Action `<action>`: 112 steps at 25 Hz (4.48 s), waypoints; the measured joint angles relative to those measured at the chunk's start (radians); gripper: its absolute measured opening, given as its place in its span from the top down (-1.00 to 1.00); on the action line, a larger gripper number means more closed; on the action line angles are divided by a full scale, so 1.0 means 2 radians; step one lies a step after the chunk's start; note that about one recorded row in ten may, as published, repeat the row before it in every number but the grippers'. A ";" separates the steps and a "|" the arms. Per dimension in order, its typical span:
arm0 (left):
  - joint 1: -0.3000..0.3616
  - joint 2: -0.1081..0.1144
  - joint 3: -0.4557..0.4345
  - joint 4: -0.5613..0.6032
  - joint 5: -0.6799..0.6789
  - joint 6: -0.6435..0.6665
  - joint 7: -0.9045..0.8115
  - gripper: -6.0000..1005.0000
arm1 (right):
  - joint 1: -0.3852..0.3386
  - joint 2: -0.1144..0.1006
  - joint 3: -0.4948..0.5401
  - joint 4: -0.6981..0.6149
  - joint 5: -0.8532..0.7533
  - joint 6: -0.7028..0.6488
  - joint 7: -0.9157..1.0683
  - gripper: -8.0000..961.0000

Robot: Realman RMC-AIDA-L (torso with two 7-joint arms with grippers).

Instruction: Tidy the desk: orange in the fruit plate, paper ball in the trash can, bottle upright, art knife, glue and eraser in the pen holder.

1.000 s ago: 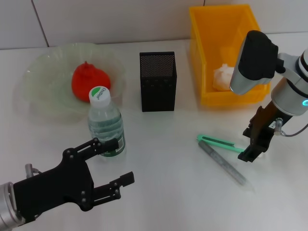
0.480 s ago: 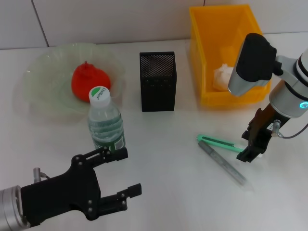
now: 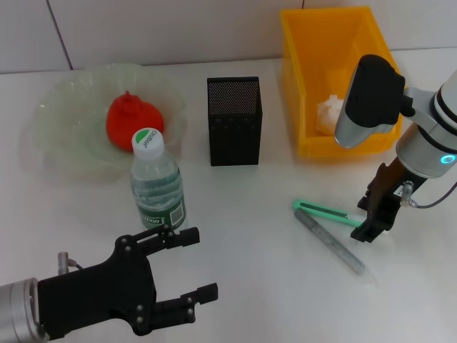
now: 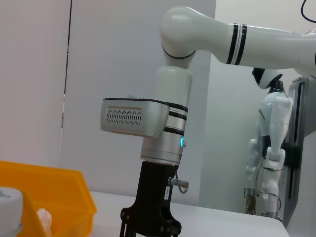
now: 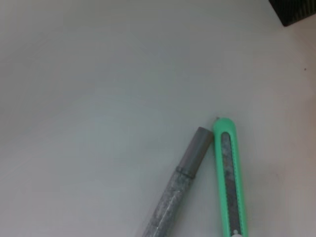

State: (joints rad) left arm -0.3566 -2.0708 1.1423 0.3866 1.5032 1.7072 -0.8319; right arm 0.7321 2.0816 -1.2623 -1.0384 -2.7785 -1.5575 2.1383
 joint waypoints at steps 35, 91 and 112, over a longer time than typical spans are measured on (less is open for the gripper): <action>0.000 0.000 0.006 -0.002 0.000 0.000 -0.001 -0.54 | 0.002 0.000 -0.013 0.007 -0.005 0.007 0.011 0.40; -0.006 -0.004 0.014 -0.004 -0.004 0.010 -0.003 -0.54 | -0.108 -0.001 -0.064 -0.423 -0.073 0.107 -0.321 0.62; -0.011 -0.005 0.028 -0.017 -0.025 0.008 0.002 -0.54 | -0.062 -0.017 -0.142 -0.314 -0.073 0.189 -0.434 0.61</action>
State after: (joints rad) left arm -0.3786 -2.0800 1.1973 0.3525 1.4529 1.7228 -0.8285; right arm 0.6088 2.0471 -1.5464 -1.6674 -2.9235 -1.1791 1.2705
